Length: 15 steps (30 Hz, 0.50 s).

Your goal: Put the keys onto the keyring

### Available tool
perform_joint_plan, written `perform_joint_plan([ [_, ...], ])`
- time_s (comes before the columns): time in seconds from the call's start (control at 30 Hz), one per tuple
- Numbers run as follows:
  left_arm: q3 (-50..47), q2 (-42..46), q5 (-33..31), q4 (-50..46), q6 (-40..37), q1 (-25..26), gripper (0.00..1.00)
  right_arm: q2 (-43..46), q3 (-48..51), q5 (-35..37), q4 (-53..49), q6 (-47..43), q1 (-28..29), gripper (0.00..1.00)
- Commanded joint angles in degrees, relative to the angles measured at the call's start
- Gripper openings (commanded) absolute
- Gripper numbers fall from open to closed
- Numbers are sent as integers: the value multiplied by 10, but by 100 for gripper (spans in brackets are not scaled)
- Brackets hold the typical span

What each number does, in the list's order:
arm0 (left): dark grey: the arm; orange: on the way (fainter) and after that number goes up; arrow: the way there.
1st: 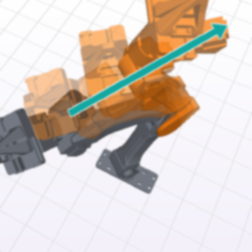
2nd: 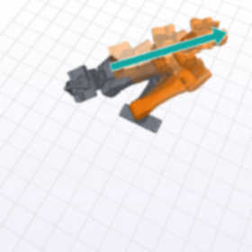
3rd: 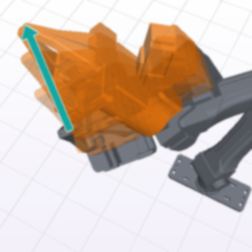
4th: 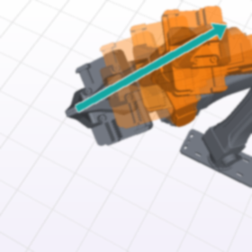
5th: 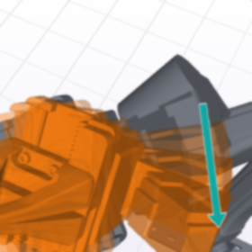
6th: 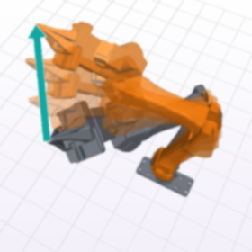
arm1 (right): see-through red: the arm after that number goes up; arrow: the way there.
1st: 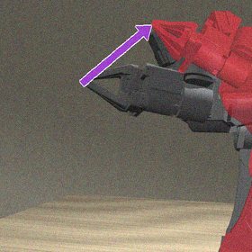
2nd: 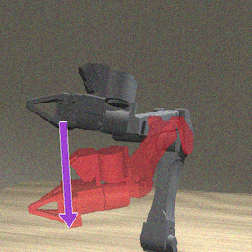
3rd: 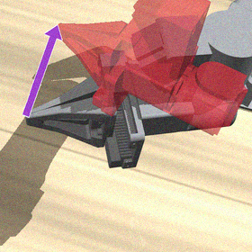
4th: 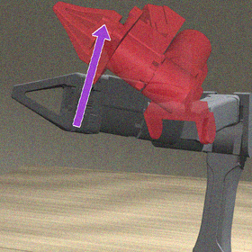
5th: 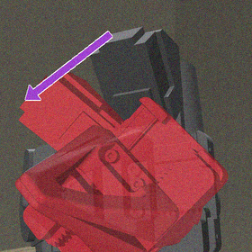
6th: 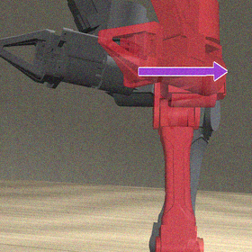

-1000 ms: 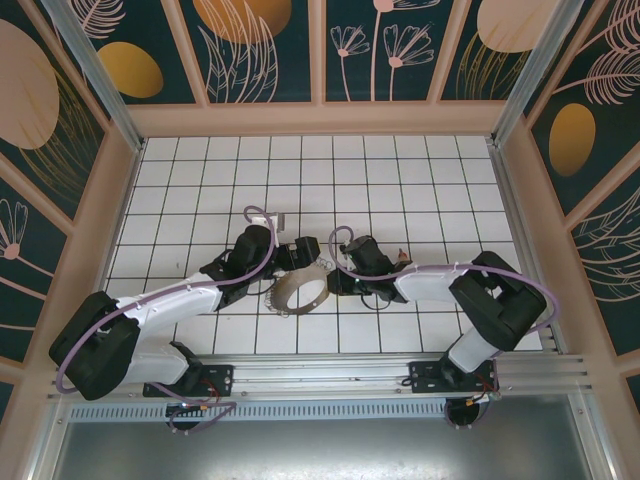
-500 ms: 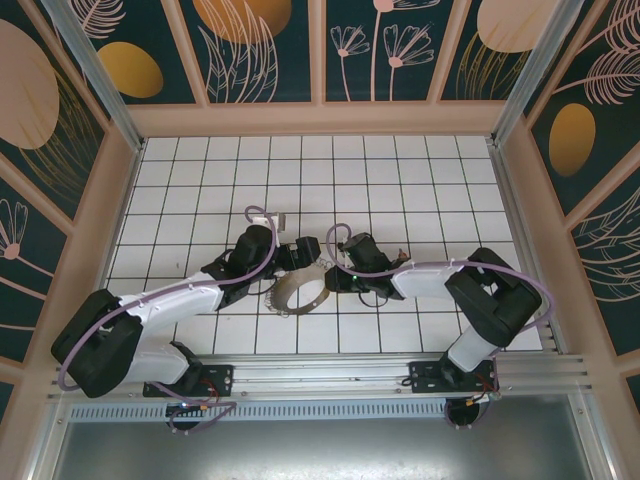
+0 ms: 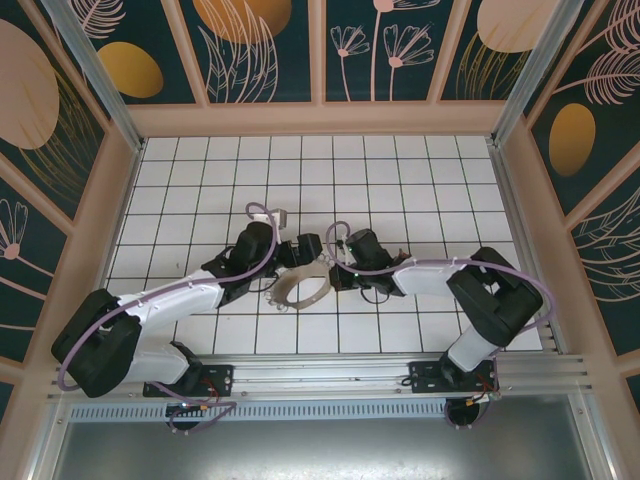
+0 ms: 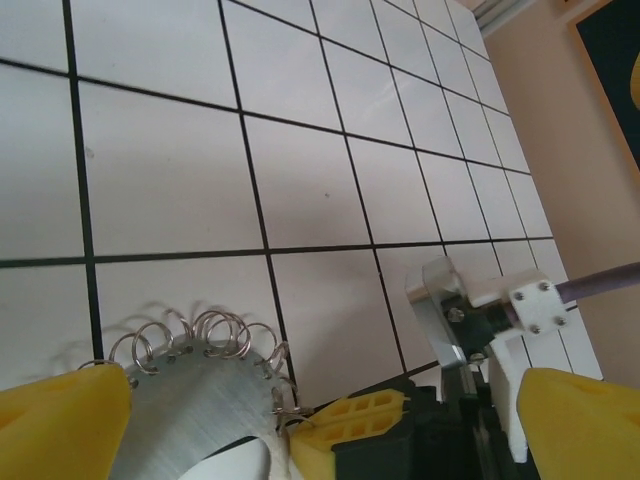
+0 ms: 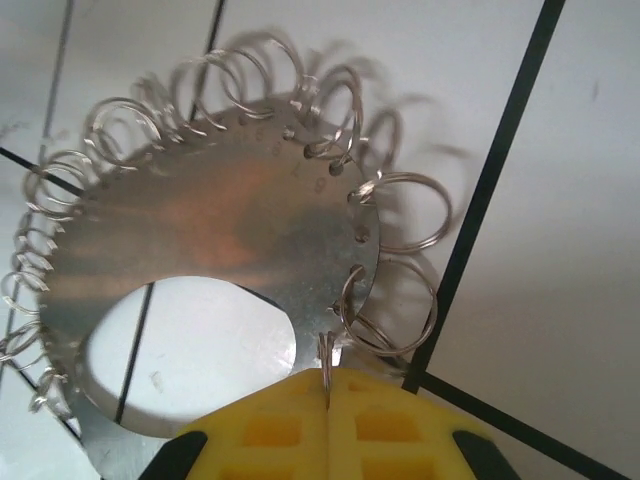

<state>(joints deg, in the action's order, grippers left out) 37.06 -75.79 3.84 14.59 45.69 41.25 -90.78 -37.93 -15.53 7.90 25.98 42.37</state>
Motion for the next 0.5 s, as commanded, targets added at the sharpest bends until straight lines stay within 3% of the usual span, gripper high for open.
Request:
perform_joint_plan([
  [0.0, 55, 22, -19, -40, -37, 2, 99, 64, -39, -55, -21, -86, -30, 0],
  [0.2, 136, 32, -30, -105, -118, 1, 98, 129, -92, -165, -44, -170, -95, 0],
  [0.47, 235, 29, 14, -150, -198, -16, 96, 142, -178, -276, -47, -205, -172, 0],
])
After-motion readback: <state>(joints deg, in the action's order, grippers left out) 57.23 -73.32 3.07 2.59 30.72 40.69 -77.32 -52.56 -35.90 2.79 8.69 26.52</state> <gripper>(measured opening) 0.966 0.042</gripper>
